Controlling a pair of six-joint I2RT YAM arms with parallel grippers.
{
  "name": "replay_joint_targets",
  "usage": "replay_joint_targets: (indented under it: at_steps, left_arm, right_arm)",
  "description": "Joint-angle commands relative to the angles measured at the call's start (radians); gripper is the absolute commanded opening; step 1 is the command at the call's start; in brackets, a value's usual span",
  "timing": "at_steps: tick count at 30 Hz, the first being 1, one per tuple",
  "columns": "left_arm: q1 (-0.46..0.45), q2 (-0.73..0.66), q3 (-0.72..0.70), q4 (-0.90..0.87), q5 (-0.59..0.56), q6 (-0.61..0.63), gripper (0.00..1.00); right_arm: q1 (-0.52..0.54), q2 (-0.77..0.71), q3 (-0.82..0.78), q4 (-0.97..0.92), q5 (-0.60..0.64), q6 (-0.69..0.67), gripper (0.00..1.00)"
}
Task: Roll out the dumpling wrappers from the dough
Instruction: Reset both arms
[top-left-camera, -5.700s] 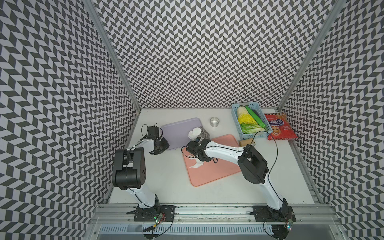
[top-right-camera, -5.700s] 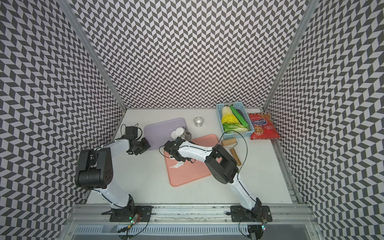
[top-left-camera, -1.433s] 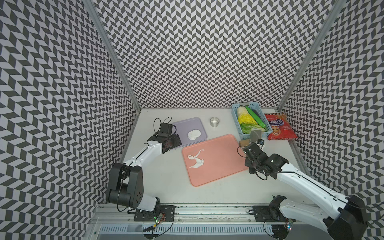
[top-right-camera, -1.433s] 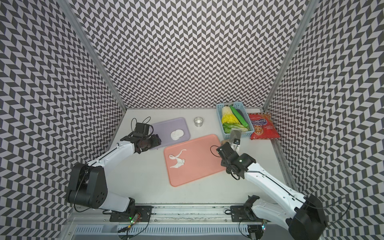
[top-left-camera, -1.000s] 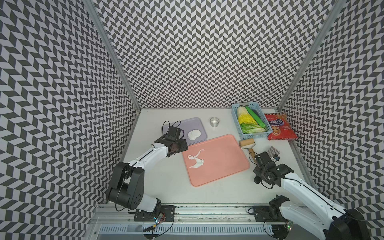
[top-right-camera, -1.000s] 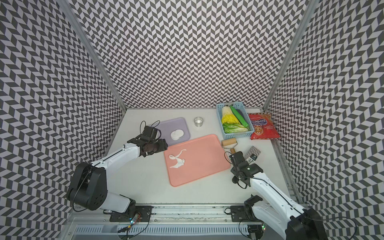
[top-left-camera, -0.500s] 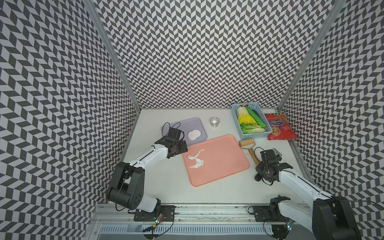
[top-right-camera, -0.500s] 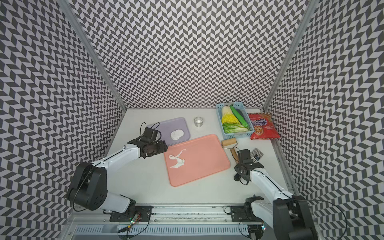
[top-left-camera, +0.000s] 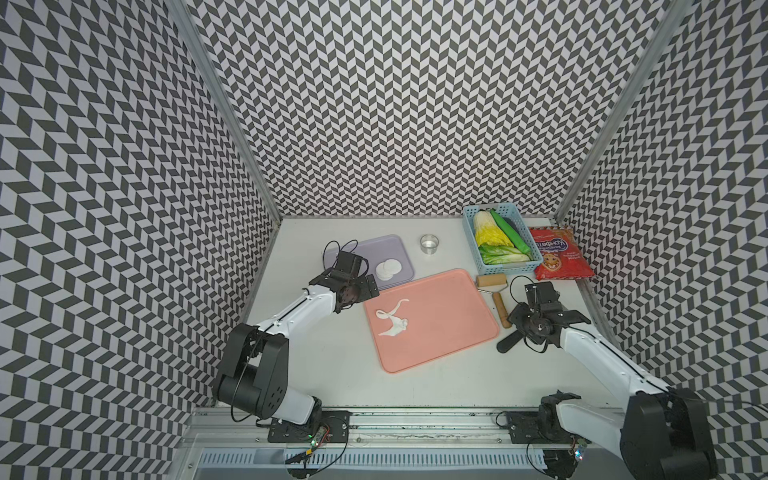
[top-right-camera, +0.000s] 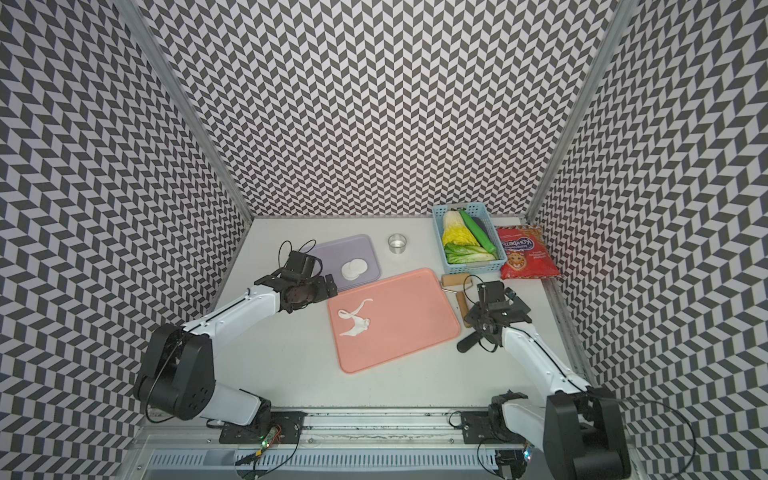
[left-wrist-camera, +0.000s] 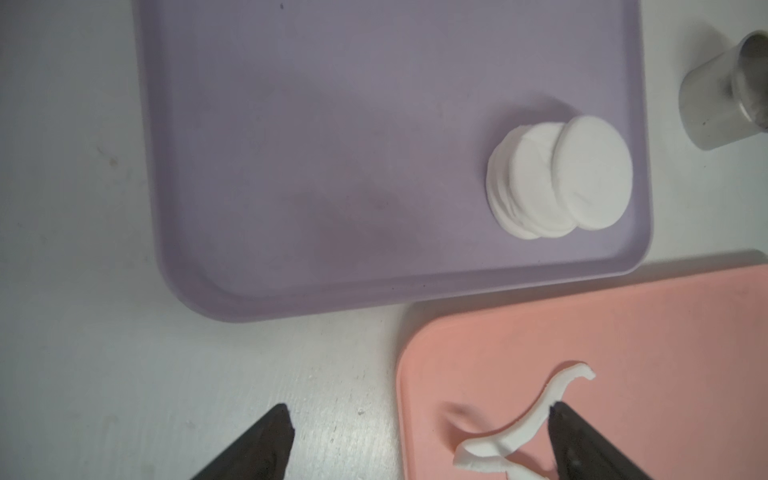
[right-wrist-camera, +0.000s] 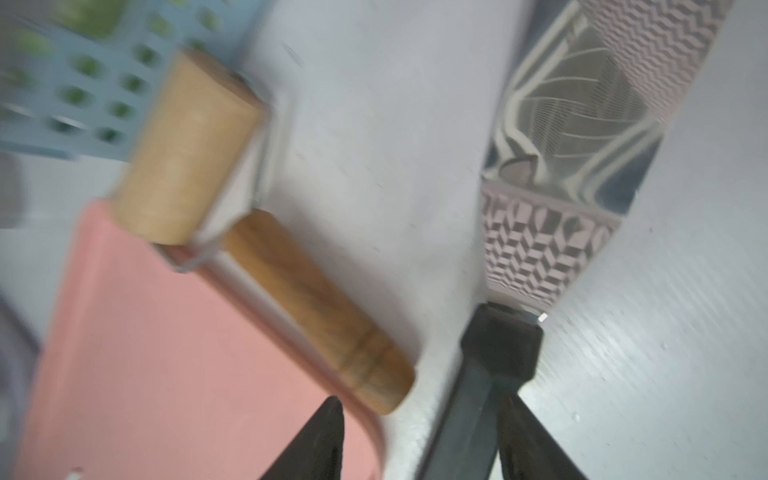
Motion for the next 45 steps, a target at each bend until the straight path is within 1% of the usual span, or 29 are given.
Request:
replay_joint_targets:
  at_steps: [1, 2, 7, 9, 11, 13, 15, 18, 22, 24, 25, 26, 27, 29, 30, 31, 33, 34, 35, 36, 37, 38, 39, 40, 41, 42, 43, 44, 45]
  left_arm:
    - [0.03, -0.021, 0.065, -0.007, -0.077, 0.008, 1.0]
    - [0.042, -0.023, 0.079, -0.003, -0.1, 0.016, 1.0]
    - [0.141, -0.041, 0.1, 0.114, -0.266, 0.101, 1.0]
    - [0.185, -0.06, 0.05, 0.252, -0.331, 0.183, 1.0]
    - [0.226, -0.068, -0.022, 0.388, -0.407, 0.27, 1.0]
    - [0.274, -0.072, -0.108, 0.541, -0.443, 0.336, 1.0]
    - [0.33, -0.059, -0.178, 0.664, -0.405, 0.384, 1.0]
    - [0.39, 0.003, -0.223, 0.753, -0.311, 0.37, 1.0]
    - [0.383, 0.062, -0.354, 1.027, -0.239, 0.431, 1.0]
    - [0.365, 0.081, -0.437, 1.214, -0.2, 0.458, 1.0]
    - [0.362, 0.081, -0.447, 1.239, -0.169, 0.452, 1.0]
    - [0.351, 0.086, -0.456, 1.275, -0.145, 0.482, 1.0]
    - [0.331, 0.096, -0.445, 1.261, -0.156, 0.501, 1.0]
    - [0.294, 0.096, -0.459, 1.291, -0.157, 0.553, 1.0]
    - [0.277, 0.084, -0.499, 1.354, -0.148, 0.583, 1.0]
    - [0.261, 0.063, -0.552, 1.434, -0.134, 0.607, 1.0]
    - [0.303, 0.043, -0.652, 1.584, -0.037, 0.582, 1.0]
    - [0.319, 0.072, -0.695, 1.699, 0.009, 0.591, 1.0]
    - [0.313, 0.103, -0.712, 1.782, 0.005, 0.601, 1.0]
    - [0.311, 0.08, -0.69, 1.694, 0.004, 0.6, 1.0]
    - [0.312, 0.061, -0.668, 1.619, 0.007, 0.591, 1.0]
    - [0.311, 0.093, -0.693, 1.723, 0.006, 0.6, 1.0]
    - [0.311, 0.092, -0.698, 1.732, 0.003, 0.603, 1.0]
    - [0.307, 0.067, -0.679, 1.647, -0.003, 0.598, 1.0]
    - [0.306, 0.07, -0.683, 1.664, -0.003, 0.601, 1.0]
    - [0.306, 0.084, -0.691, 1.706, -0.004, 0.601, 1.0]
    - [0.306, 0.076, -0.687, 1.682, -0.003, 0.601, 1.0]
    - [0.306, 0.065, -0.679, 1.647, -0.003, 0.597, 1.0]
    - [0.306, 0.074, -0.686, 1.678, -0.004, 0.601, 1.0]
  right_arm:
    - [0.008, -0.053, 0.093, 0.096, -0.003, -0.07, 0.89]
    - [0.009, -0.043, 0.116, 0.138, 0.014, -0.086, 1.0]
    - [0.009, 0.086, 0.205, 0.375, 0.154, -0.195, 0.99]
    - [0.021, 0.139, 0.148, 0.576, 0.241, -0.308, 0.99]
    - [0.02, 0.199, 0.106, 0.715, 0.339, -0.371, 0.99]
    - [0.016, 0.272, 0.119, 0.733, 0.437, -0.377, 1.0]
    - [0.006, 0.35, 0.137, 0.743, 0.486, -0.432, 1.0]
    - [-0.002, 0.426, 0.11, 0.818, 0.554, -0.477, 0.99]
    - [-0.026, 0.456, -0.04, 1.099, 0.493, -0.534, 0.99]
    - [-0.027, 0.435, -0.094, 1.216, 0.474, -0.607, 0.99]
    - [-0.029, 0.418, -0.149, 1.343, 0.459, -0.647, 0.99]
    - [-0.038, 0.394, -0.208, 1.444, 0.418, -0.666, 1.0]
    - [-0.071, 0.383, -0.242, 1.474, 0.336, -0.661, 1.0]
    - [-0.07, 0.382, -0.282, 1.548, 0.295, -0.695, 0.99]
    - [-0.066, 0.383, -0.309, 1.616, 0.243, -0.727, 0.98]
    - [-0.066, 0.383, -0.343, 1.667, 0.177, -0.755, 0.99]
    - [-0.066, 0.448, -0.412, 1.883, 0.158, -0.768, 0.99]
    - [-0.066, 0.465, -0.422, 1.938, 0.159, -0.774, 1.0]
    - [-0.065, 0.448, -0.416, 1.878, 0.158, -0.77, 0.99]
    - [-0.065, 0.418, -0.389, 1.78, 0.158, -0.768, 0.99]
    - [-0.066, 0.407, -0.383, 1.757, 0.159, -0.764, 1.0]
    - [-0.06, 0.43, -0.415, 1.861, 0.187, -0.772, 1.0]
    - [-0.05, 0.435, -0.422, 1.894, 0.202, -0.782, 0.99]
    - [-0.037, 0.429, -0.419, 1.861, 0.23, -0.779, 0.99]
    - [-0.032, 0.411, -0.396, 1.778, 0.246, -0.773, 0.99]
    - [-0.033, 0.409, -0.399, 1.788, 0.24, -0.768, 0.99]
    - [-0.03, 0.423, -0.408, 1.832, 0.255, -0.769, 1.0]
    - [-0.029, 0.421, -0.407, 1.824, 0.255, -0.771, 1.0]
    - [-0.03, 0.414, -0.399, 1.793, 0.249, -0.771, 0.99]
